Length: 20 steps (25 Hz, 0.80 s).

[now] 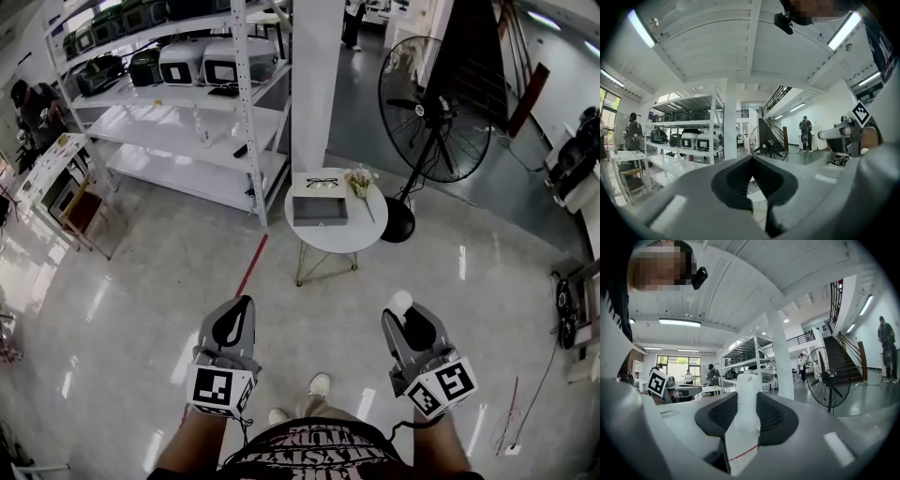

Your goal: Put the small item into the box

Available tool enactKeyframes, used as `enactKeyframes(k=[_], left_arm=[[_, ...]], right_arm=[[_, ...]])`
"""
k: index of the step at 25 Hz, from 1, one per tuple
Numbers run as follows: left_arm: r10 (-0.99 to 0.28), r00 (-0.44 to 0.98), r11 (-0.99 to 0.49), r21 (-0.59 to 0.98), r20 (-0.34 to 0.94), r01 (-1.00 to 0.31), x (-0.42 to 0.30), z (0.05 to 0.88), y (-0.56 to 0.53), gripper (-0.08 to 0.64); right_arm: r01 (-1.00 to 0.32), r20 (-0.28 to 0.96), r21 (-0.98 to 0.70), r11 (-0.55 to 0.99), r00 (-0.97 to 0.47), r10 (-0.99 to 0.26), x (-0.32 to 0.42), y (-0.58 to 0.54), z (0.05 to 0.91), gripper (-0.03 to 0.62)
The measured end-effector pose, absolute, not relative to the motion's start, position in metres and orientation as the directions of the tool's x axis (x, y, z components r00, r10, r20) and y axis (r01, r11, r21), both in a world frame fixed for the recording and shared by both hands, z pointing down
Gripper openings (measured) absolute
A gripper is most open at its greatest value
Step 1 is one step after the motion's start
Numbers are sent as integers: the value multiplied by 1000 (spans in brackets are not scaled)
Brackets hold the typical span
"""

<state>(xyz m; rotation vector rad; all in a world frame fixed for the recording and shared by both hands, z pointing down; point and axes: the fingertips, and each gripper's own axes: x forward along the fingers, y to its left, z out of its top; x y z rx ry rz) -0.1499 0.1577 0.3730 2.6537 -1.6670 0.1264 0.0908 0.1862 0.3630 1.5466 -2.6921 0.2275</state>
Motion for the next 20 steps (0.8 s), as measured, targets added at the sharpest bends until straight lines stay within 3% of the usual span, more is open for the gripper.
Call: enactKeyframes(k=[20], left_arm=[[-909, 407, -412, -53, 93, -910, -92, 362, 80, 0]], right_arm=[[-807, 69, -193, 559, -579, -812, 146, 92, 370, 155]])
